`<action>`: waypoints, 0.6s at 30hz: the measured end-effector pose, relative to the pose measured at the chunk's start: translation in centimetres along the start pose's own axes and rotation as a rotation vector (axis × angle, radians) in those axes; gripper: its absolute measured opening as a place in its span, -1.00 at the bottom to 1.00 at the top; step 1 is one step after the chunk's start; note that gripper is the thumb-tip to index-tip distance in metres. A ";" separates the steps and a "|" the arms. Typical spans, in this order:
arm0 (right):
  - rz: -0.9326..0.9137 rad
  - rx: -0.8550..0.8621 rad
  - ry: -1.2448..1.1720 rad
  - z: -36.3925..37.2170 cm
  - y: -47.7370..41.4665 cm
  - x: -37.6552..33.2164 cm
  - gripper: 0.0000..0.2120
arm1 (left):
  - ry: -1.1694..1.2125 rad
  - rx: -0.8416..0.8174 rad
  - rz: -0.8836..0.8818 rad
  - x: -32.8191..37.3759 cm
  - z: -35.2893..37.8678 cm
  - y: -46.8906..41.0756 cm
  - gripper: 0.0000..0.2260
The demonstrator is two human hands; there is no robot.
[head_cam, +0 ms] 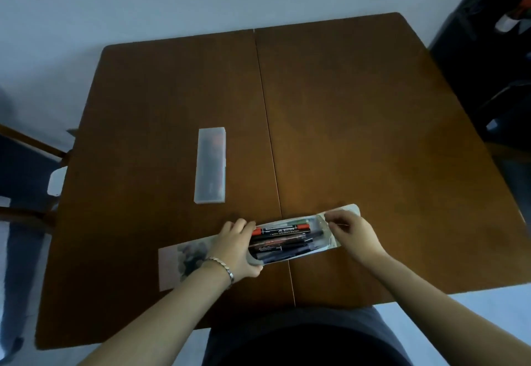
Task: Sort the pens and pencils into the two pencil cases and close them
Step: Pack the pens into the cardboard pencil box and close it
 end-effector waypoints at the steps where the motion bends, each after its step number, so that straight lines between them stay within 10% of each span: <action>1: -0.006 -0.012 0.002 0.0 0.0 0.1 -0.80 | 0.017 -0.004 0.006 0.0 0.1 0.1 -0.19; 18: -0.301 -0.280 0.353 5.0 0.9 -3.0 -0.73 | 0.093 0.046 0.033 0.0 0.4 1.3 -0.46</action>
Point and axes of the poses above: each hand's wrist, its own y-axis away from the middle knuckle, its own z-axis out of the palm, x = y × z, the point moved 7 cm from there along -y, towards the middle knuckle, and after that the axes turned 4 degrees about x, right-handed, at the moved point
